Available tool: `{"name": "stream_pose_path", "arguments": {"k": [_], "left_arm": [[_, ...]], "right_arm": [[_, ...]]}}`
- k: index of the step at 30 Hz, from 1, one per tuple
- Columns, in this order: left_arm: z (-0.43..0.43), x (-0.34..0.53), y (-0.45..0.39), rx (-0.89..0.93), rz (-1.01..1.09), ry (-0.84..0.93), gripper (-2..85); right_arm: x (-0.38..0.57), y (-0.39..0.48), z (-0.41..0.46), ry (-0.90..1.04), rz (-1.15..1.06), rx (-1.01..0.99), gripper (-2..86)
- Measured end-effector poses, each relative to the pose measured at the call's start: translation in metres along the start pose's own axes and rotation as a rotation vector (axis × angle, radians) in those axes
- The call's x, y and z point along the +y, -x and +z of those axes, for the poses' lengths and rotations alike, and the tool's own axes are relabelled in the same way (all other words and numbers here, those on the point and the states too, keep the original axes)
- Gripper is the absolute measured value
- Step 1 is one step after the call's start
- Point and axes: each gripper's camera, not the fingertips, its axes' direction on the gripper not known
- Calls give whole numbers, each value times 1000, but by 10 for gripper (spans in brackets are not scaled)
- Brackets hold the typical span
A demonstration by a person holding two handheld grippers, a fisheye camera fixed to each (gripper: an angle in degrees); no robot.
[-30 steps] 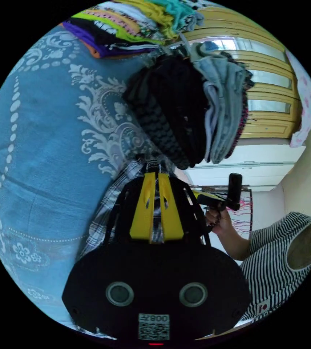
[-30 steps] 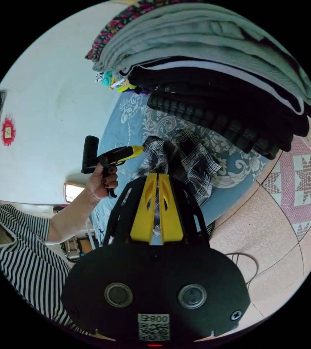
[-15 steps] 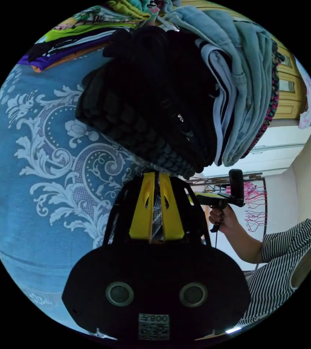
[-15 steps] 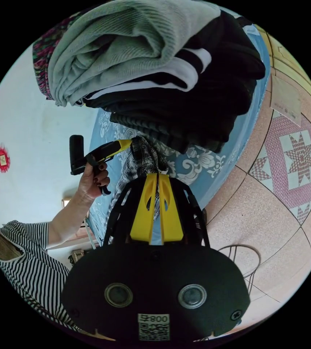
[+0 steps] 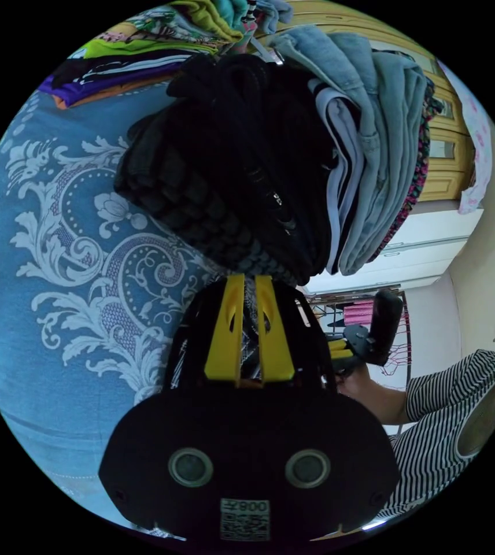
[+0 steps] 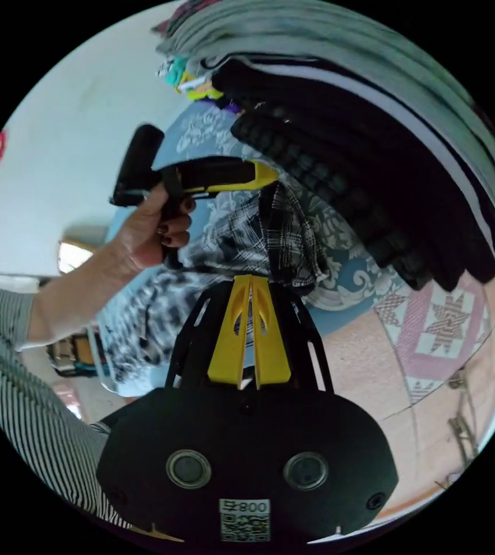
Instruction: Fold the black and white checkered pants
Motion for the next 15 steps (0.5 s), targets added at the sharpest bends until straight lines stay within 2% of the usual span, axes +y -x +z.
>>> {"name": "stream_pose_path", "arguments": {"k": [3, 7, 12, 15], "left_arm": [[-11, 20, -8, 3, 0, -8, 31], [-41, 58, -23, -15, 21, -85, 28], [-64, 113, -36, 1, -9, -117, 28], [-80, 164, -48, 3, -29, -107, 31]], "right_arm": [[-10, 26, 4, 28, -22, 187, 0], [-10, 50, -31, -108, 25, 213, 0], [-13, 71, -55, -139, 119, 197, 0], [-14, 105, -69, -158, 99, 218, 0]]}}
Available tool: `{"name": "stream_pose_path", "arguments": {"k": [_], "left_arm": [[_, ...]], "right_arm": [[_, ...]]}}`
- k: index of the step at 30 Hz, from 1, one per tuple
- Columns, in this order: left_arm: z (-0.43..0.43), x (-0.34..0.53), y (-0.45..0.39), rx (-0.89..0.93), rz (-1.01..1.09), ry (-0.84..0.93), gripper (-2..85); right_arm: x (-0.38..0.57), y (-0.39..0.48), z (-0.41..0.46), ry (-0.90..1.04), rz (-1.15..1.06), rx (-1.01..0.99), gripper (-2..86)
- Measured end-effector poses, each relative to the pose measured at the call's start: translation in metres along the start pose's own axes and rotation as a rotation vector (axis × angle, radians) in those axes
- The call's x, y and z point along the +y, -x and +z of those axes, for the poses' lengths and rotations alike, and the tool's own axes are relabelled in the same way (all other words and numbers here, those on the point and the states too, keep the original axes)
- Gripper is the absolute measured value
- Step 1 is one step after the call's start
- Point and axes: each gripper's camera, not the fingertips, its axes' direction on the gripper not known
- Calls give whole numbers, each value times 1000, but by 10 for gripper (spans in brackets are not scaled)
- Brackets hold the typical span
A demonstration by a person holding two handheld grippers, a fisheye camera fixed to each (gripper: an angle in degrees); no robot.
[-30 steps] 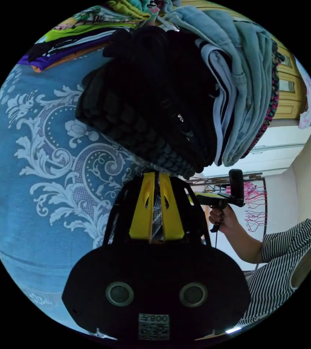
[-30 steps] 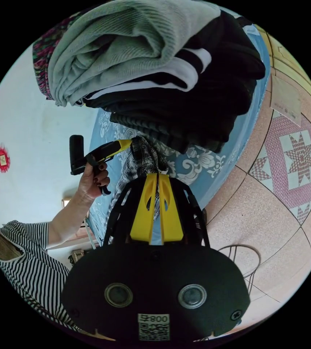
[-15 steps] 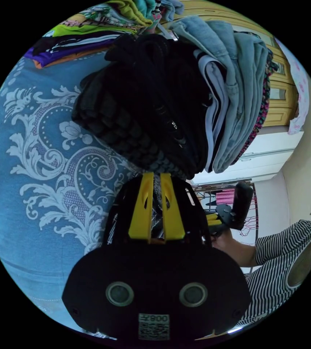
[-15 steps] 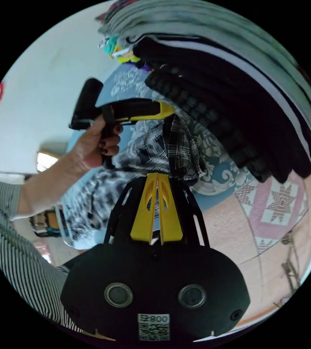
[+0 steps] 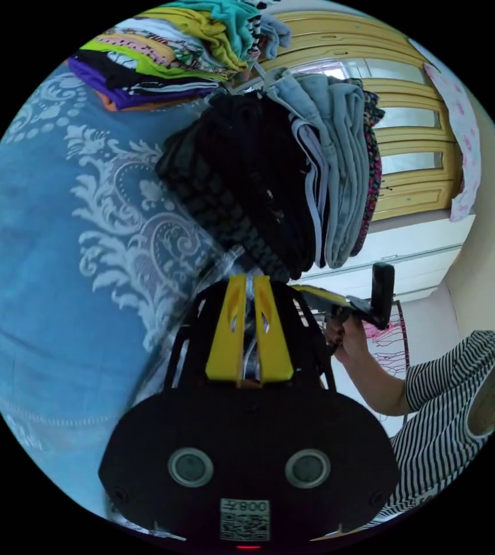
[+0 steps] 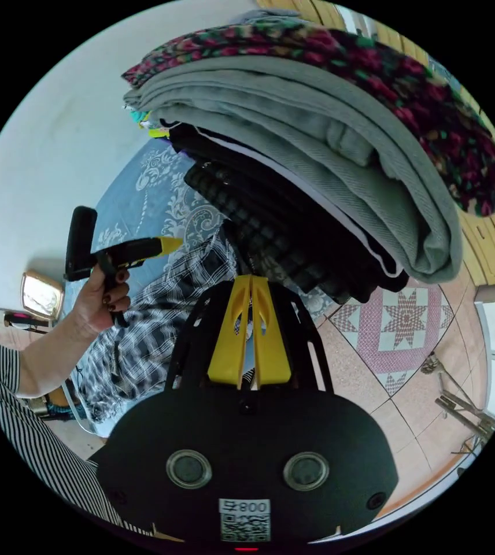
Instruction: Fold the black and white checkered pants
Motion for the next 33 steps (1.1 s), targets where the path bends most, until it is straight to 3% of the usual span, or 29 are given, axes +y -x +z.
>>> {"name": "stream_pose_path", "arguments": {"k": [5, 11, 15, 27, 33], "left_arm": [[-50, 122, -20, -78, -117, 39, 47], [-102, 293, -61, -222, -324, 207, 59], [-118, 366, -78, -333, -344, 317, 36], [-209, 535, -143, -251, -443, 178, 13], [-293, 642, -187, -232, -567, 17, 34]], "right_arm": [[1, 75, -20, 62, -174, -69, 0], [15, 190, -7, 361, -552, -155, -2], [23, 247, -1, 508, -743, -29, -3], [0, 345, -58, 692, -797, -19, -2], [-22, 405, -107, 641, -793, 37, 0]]}}
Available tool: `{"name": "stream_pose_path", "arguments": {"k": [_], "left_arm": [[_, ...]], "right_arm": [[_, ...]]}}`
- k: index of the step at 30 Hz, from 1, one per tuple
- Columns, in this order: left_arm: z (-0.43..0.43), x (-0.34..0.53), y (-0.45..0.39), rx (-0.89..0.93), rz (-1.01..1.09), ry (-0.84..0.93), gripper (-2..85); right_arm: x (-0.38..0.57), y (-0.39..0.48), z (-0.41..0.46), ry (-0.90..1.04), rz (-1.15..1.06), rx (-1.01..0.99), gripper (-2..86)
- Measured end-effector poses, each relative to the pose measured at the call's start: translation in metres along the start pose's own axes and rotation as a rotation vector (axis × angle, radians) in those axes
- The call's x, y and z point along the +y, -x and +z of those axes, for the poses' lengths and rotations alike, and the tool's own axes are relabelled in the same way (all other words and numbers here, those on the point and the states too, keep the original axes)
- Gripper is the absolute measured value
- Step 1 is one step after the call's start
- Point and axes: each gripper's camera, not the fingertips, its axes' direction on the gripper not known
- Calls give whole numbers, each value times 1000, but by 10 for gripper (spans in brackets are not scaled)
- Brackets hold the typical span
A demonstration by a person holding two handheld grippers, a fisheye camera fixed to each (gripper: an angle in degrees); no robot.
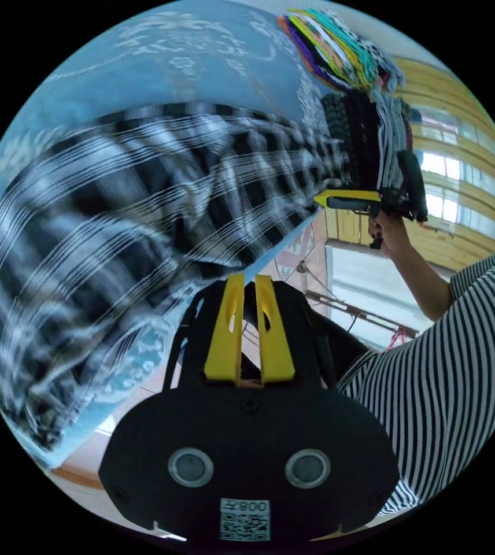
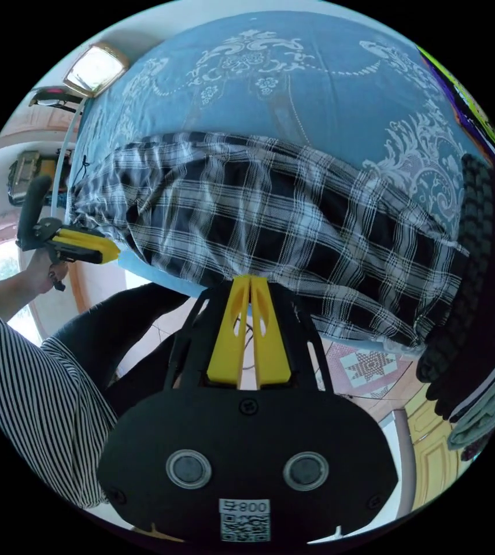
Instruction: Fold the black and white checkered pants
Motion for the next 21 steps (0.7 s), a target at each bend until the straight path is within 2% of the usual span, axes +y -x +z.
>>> {"name": "stream_pose_path", "arguments": {"k": [5, 7, 10, 15, 21], "left_arm": [[-70, 119, 76, 10, -386, -164, 41], [-99, 182, 115, 33, -590, -276, 44], [-125, 246, 148, 89, -761, -405, 43], [-143, 307, 177, 136, -856, -423, 16], [-177, 378, 182, 86, -879, -415, 4]], "right_arm": [[-40, 61, -42, -34, -167, -118, 0], [-64, 107, -50, -5, -319, -190, 1], [-87, 166, -53, 33, -493, -231, 1], [-110, 236, -51, 107, -654, -155, 2], [-113, 268, -69, 233, -698, -187, 2]]}}
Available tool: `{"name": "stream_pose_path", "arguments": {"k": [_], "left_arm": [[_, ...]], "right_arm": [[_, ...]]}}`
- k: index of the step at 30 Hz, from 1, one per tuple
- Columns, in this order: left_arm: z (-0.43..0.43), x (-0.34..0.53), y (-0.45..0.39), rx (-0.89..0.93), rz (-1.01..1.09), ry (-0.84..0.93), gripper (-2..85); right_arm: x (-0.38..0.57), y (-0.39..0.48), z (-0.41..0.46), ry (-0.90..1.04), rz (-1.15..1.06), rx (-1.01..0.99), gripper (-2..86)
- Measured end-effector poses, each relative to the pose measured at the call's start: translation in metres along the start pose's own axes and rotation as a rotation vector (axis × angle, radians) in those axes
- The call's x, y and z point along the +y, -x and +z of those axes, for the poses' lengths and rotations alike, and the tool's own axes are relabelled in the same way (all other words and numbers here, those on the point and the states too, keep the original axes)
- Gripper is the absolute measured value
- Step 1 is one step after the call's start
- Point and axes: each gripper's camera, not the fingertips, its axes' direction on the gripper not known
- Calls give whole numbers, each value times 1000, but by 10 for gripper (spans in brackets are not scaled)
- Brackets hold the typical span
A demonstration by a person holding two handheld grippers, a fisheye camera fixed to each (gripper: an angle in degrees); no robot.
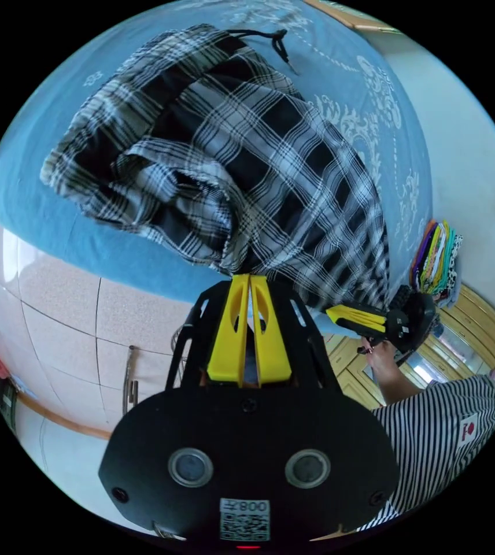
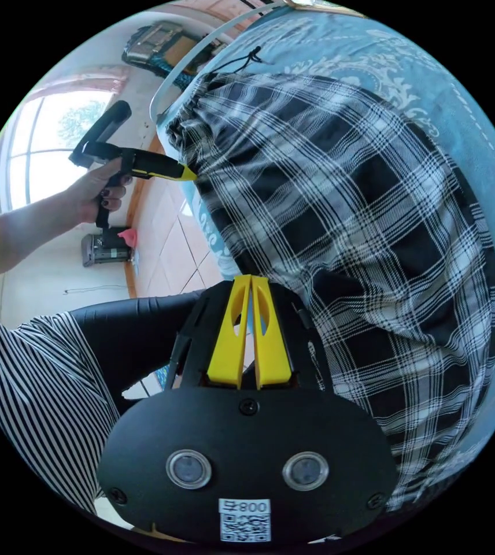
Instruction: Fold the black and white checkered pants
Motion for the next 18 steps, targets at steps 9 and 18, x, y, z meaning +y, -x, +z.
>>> {"name": "stream_pose_path", "arguments": {"k": [9, 18], "left_arm": [[-64, 20, 40, 37, 16, 25, 5], [-138, 3, -14, 59, 374, -130, 29]], "right_arm": [[-22, 15, -66, -10, 67, -119, 5], [-75, -4, -179, -311, 133, 156, 33]]}}
